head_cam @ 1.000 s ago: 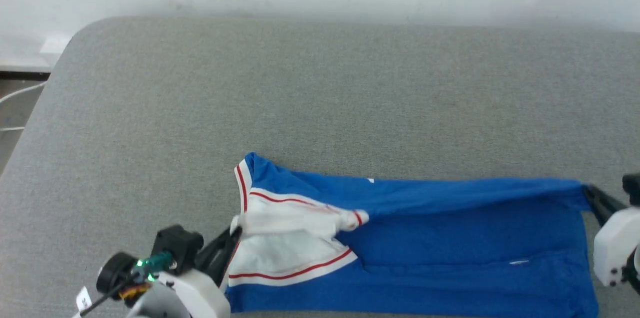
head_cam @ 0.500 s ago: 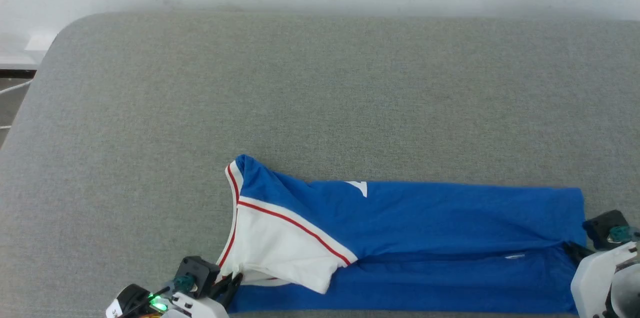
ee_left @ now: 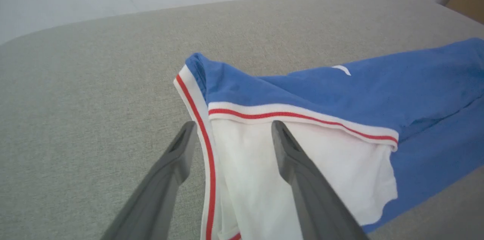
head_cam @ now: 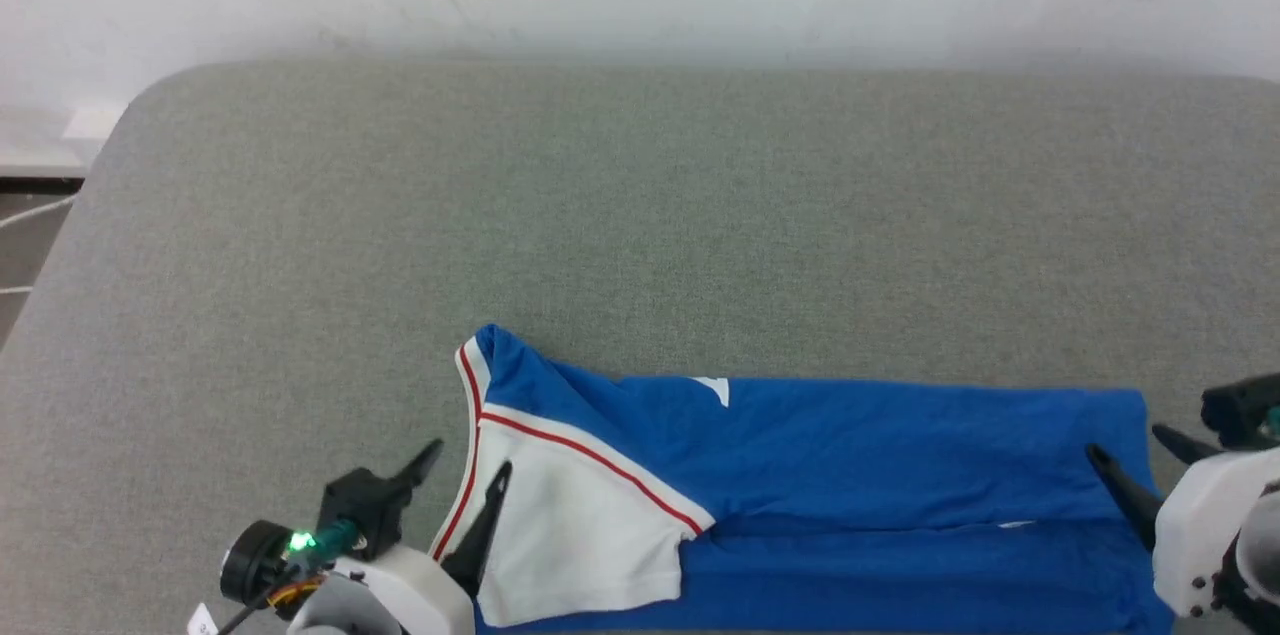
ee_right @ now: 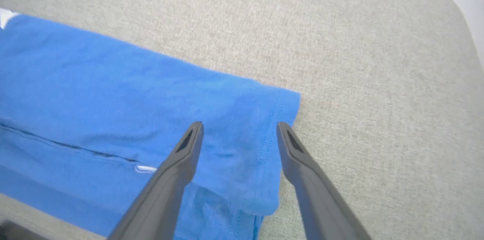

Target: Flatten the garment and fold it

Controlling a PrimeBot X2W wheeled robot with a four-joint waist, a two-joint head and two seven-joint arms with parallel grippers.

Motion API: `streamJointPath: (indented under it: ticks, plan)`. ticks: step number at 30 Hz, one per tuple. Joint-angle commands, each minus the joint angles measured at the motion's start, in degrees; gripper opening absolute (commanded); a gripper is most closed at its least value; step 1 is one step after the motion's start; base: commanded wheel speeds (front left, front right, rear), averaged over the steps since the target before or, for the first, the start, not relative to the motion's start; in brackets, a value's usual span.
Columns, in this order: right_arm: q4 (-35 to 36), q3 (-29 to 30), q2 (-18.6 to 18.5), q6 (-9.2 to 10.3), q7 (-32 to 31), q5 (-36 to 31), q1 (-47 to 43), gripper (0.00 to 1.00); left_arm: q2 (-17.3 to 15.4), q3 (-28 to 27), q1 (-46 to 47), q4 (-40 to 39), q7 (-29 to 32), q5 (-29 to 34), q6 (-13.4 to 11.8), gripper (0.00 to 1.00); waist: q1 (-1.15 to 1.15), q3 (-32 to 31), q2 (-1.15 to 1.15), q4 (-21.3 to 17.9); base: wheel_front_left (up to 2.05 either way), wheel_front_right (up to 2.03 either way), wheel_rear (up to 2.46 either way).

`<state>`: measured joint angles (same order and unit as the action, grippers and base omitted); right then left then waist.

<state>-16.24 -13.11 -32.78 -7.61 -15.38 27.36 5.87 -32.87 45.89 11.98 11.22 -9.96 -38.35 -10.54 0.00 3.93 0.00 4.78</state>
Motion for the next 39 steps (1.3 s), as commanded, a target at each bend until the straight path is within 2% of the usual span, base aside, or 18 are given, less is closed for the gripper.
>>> streamJointPath:
  ticks: [1, 3, 7, 10, 12, 17, 22, 27, 31, 39]
  plan:
    - [1.33, 0.92, 0.16, 0.12, -0.60, 1.55, 0.18, 1.00, 0.46, -1.13, -0.19, -0.66, -1.12, -0.40, -1.22, 1.00, 0.00, -1.34, 0.00, -0.15, 0.00, 0.00, 0.00]
    - [3.52, 2.89, 0.58, 0.12, -1.66, 3.11, -0.54, 1.00, 1.24, -3.20, -1.04, -1.86, -2.71, -1.24, -3.05, 1.00, 0.00, -2.09, 0.00, -0.25, 0.00, 0.00, 0.00]
    - [6.60, 7.69, 2.47, 0.12, -4.10, 2.15, -2.90, 1.00, 3.59, -9.17, -3.58, -4.36, -4.79, -2.47, -5.75, 1.00, 0.00, -2.89, 0.00, -0.35, 0.00, 0.00, 0.00]
    - [7.55, 12.54, 6.27, 0.12, -6.25, -0.29, -4.66, 1.00, 6.84, -16.34, -5.85, -7.94, -4.99, 0.00, -7.47, 1.00, 0.00, -3.11, 0.00, -0.29, 0.00, 0.00, 0.00]
    - [7.79, 15.68, 9.33, 0.12, -7.89, -2.60, -5.74, 1.00, 9.95, -22.15, -8.23, -10.92, -5.01, 3.00, -7.68, 1.00, 0.00, -3.09, 0.00, -0.21, 0.00, 0.00, 0.00]
    - [8.39, 22.56, 17.71, 0.12, -11.31, -7.72, -6.78, 1.00, 16.47, -31.75, -13.48, -16.16, -5.02, 14.43, -5.59, 1.00, 0.00, -2.29, 0.00, -0.19, 0.00, 0.00, 0.00]
    - [7.21, 28.81, 24.39, 0.12, -12.72, -13.66, -6.04, 1.00, 21.44, -36.28, -16.12, -18.59, -5.03, 22.52, -2.06, 1.00, 0.00, -0.86, 0.00, 0.45, 0.00, 0.00, 0.00]
    - [4.28, 33.37, 27.75, 0.12, -12.86, -17.84, -4.81, 1.00, 25.02, -39.79, -16.40, -18.32, -5.03, 26.03, 2.00, 1.00, 0.00, 0.79, 0.00, 1.27, 0.00, 0.00, 0.00]
    - [0.94, 35.67, 29.05, 0.12, -12.57, -19.00, -3.65, 1.00, 26.74, -41.48, -16.29, -16.88, -5.03, 27.90, 4.60, 1.00, 0.00, 2.17, 0.00, 2.01, 0.00, 0.00, 0.00]
    - [-4.36, 32.82, 29.80, 0.12, -14.67, -16.02, -3.50, 1.00, 28.70, -44.73, -15.63, -15.09, -5.04, 29.98, 7.98, 1.00, 0.00, 4.36, 0.00, 2.94, 0.00, 0.00, 0.00]
